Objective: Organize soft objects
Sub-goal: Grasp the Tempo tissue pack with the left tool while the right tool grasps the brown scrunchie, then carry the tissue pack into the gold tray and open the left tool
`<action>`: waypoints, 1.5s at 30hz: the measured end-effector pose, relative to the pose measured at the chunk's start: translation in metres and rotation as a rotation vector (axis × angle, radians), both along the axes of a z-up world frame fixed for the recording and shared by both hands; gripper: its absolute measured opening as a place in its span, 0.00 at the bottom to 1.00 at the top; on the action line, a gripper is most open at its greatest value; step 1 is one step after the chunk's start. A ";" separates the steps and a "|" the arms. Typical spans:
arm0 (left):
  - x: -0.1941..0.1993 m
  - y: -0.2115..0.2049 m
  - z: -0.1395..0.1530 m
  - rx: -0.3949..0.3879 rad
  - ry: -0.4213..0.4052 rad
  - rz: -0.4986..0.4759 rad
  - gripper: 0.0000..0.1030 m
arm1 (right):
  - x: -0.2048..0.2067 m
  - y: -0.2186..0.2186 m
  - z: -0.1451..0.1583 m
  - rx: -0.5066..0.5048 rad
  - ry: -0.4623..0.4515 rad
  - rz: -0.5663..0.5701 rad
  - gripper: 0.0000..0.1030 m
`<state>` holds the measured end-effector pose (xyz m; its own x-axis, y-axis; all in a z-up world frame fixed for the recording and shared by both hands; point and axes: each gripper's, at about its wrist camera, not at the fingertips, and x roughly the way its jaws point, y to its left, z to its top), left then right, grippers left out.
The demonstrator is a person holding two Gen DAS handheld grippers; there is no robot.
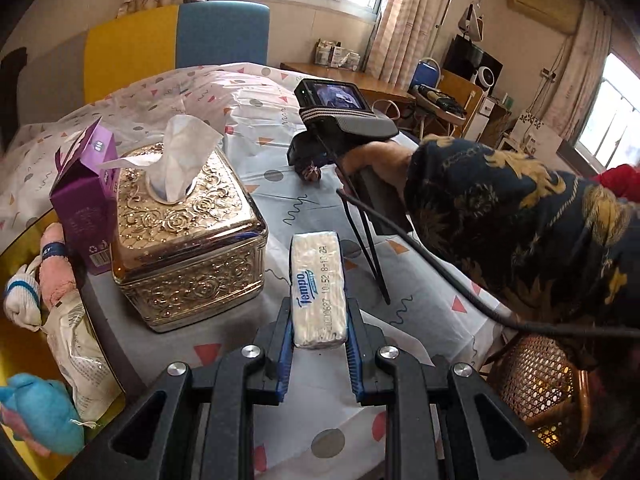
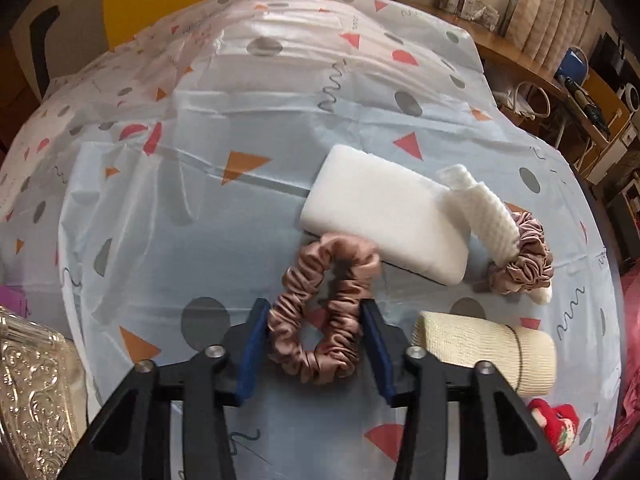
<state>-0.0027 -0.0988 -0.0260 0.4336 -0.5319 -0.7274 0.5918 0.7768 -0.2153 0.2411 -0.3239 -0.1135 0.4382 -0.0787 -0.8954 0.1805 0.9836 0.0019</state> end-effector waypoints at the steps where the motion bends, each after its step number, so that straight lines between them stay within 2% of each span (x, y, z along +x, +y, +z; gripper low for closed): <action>1: 0.000 0.001 0.001 -0.004 -0.002 0.001 0.22 | -0.003 0.002 0.000 0.006 0.003 0.015 0.18; 3: 0.000 0.005 0.003 -0.013 -0.009 0.007 0.22 | -0.010 0.010 0.001 0.027 0.006 0.060 0.15; 8: -0.001 0.012 0.008 -0.035 -0.010 0.026 0.22 | -0.048 0.038 -0.002 0.052 0.037 0.213 0.16; 11: -0.001 0.017 0.012 -0.057 -0.009 0.031 0.22 | -0.075 0.044 -0.002 0.057 0.065 0.251 0.16; 16: 0.011 0.013 0.032 -0.099 -0.013 0.033 0.22 | -0.112 0.040 -0.002 0.052 0.079 0.253 0.16; 21: 0.059 -0.008 0.064 -0.143 -0.025 0.063 0.22 | -0.131 0.033 -0.004 0.054 0.014 0.231 0.16; 24: 0.104 -0.016 0.081 -0.152 -0.046 0.137 0.22 | -0.138 0.036 -0.006 0.037 -0.008 0.238 0.17; 26: 0.127 -0.007 0.088 -0.161 -0.056 0.212 0.22 | -0.143 0.040 -0.005 0.028 -0.018 0.251 0.17; 30: 0.146 0.049 0.101 -0.147 -0.124 0.362 0.22 | -0.152 0.044 -0.002 0.029 -0.052 0.266 0.17; 34: 0.145 0.134 0.089 -0.084 -0.138 0.513 0.23 | -0.150 0.047 -0.001 0.009 -0.054 0.277 0.17; 37: 0.135 0.205 0.066 -0.063 -0.095 0.639 0.23 | -0.147 0.050 -0.001 -0.028 -0.054 0.292 0.17; 40: 0.121 0.270 0.030 -0.058 -0.002 0.759 0.22 | -0.146 0.052 -0.001 -0.044 -0.060 0.300 0.17; 45: 0.101 0.336 -0.022 -0.104 0.126 0.898 0.23 | -0.147 0.052 -0.001 -0.044 -0.071 0.300 0.17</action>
